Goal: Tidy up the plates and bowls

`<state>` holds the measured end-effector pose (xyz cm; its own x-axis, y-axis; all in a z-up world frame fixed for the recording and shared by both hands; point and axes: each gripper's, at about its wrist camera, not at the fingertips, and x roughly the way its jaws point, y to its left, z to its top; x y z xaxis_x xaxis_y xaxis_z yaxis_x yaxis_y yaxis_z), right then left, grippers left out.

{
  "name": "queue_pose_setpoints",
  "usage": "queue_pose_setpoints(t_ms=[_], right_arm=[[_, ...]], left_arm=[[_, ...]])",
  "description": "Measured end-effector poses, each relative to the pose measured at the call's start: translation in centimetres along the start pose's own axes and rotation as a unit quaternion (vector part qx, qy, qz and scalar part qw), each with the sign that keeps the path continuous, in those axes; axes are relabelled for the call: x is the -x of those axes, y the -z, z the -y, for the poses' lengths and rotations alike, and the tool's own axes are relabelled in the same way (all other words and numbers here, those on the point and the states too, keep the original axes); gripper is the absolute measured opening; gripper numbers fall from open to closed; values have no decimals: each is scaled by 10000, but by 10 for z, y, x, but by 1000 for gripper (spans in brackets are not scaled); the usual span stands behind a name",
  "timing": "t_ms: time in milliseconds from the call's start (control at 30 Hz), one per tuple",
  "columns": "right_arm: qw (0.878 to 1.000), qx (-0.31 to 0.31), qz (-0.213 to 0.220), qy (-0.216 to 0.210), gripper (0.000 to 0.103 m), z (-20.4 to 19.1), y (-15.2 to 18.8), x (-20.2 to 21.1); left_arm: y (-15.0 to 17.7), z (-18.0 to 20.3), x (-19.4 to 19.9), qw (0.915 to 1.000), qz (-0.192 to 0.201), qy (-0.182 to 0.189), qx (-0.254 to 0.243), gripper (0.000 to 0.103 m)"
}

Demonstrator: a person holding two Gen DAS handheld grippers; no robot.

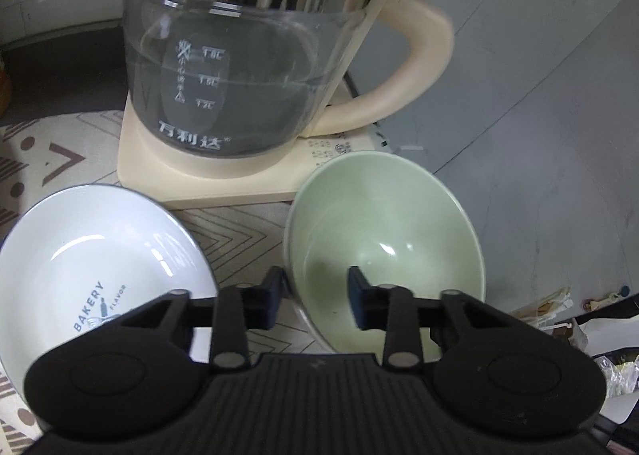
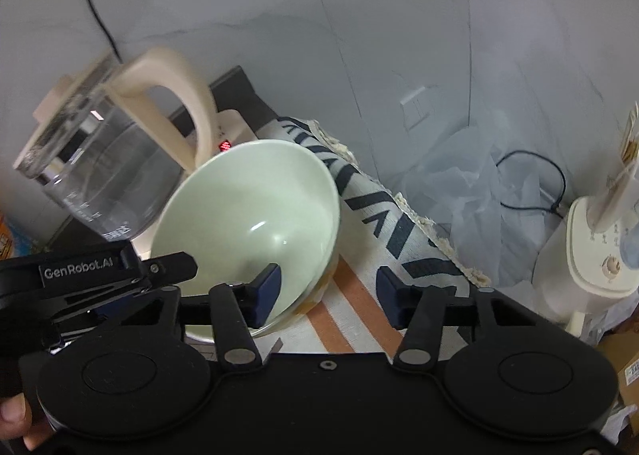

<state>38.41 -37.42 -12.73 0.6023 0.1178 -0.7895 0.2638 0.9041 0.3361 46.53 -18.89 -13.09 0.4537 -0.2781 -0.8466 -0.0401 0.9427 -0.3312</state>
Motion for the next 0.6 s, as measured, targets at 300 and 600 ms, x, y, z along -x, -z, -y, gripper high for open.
queue_pose_setpoints(t_ms=[300,600], right_arm=[[9999,89,-52,42,18,-9,-2,-8],[9999,46,117,-26,17,-11,-1,14]], left_arm=[[1,1,1,9999,74,-83,-47,10],[8,0,35,9996,295,-41,37,10]])
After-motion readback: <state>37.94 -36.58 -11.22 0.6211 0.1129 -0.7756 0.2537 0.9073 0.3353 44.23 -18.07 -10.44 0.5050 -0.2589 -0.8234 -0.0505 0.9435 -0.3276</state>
